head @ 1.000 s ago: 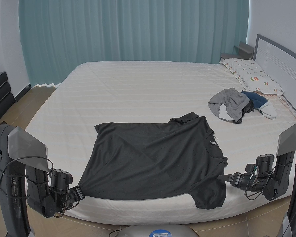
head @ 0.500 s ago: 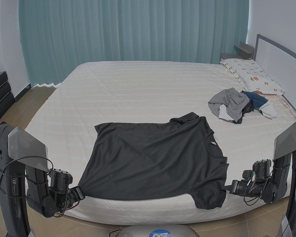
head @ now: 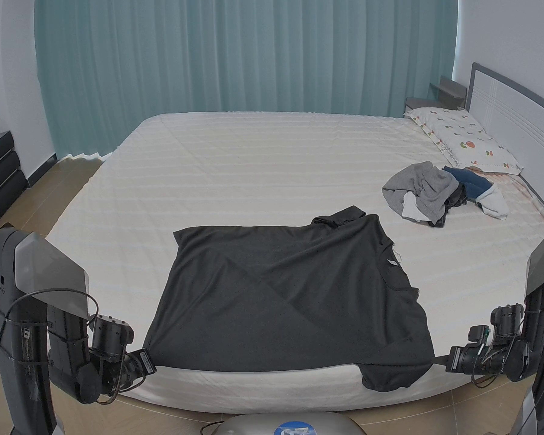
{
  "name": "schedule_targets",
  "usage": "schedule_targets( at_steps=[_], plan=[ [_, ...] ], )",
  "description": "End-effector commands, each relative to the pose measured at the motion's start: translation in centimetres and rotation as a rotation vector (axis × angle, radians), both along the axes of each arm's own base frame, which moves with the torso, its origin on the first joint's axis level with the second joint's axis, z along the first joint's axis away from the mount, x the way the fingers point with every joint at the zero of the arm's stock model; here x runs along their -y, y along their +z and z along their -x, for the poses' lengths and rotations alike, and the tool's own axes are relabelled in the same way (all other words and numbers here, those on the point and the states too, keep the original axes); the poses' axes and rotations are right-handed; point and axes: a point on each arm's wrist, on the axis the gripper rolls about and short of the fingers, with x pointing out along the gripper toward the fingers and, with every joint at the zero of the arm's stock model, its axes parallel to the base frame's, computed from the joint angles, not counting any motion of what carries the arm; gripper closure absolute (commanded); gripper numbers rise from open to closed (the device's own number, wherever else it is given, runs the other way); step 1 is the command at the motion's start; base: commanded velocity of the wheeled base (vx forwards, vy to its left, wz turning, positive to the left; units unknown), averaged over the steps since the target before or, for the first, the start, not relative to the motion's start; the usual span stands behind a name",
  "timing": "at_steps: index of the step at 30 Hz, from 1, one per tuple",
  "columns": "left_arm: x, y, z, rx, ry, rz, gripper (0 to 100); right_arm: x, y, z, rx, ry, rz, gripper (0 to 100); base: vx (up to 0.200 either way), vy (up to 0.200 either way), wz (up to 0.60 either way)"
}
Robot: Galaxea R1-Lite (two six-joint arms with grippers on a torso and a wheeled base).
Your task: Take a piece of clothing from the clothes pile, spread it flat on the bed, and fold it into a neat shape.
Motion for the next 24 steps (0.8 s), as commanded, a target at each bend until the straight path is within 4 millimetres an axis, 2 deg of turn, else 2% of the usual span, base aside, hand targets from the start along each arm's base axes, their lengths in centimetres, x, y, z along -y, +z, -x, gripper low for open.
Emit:
schedule_targets(
  at_steps=[1, 9, 10, 15, 20, 22, 23, 24],
  plan=[
    [0.2, -0.1, 0.6, -0.025, -0.017, -0.008, 100, 0.0, -0.2, 0.9, -0.059, 0.001, -0.001, 100, 0.000, 0.000, 0.00],
    [0.4, -0.2, 0.8, -0.032, -0.045, -0.021, 100, 0.0, -0.2, 0.9, -0.062, -0.008, 0.032, 100, 0.000, 0.000, 0.00],
    [0.4, -0.2, 0.9, -0.034, -0.046, -0.022, 0, 0.0, -0.2, 0.9, -0.061, -0.007, 0.031, 0, 0.000, 0.000, 0.00],
    [0.5, 0.1, 0.8, -0.021, -0.050, -0.014, 0, 0.1, 0.4, 0.4, 0.005, -0.022, 0.010, 0, 0.000, 0.000, 0.00],
    [0.5, 2.2, 0.1, 0.076, -0.050, 0.007, 0, 0.2, 2.9, -0.9, 0.156, -0.115, -0.071, 0, 0.000, 0.000, 0.00],
    [0.5, 2.2, 0.1, 0.076, -0.050, 0.007, 0, 0.2, 2.9, -0.9, 0.156, -0.115, -0.071, 0, 0.000, 0.000, 0.00],
    [0.5, 3.7, -0.3, 0.145, -0.055, 0.035, 0, -0.9, 3.8, -1.6, 0.180, -0.119, -0.133, 0, 0.000, 0.000, 0.00],
    [0.6, 4.4, -0.5, 0.176, -0.052, 0.050, 0, -1.4, 4.1, -2.1, 0.191, -0.123, -0.168, 0, 0.000, 0.000, 0.00]
  ],
)
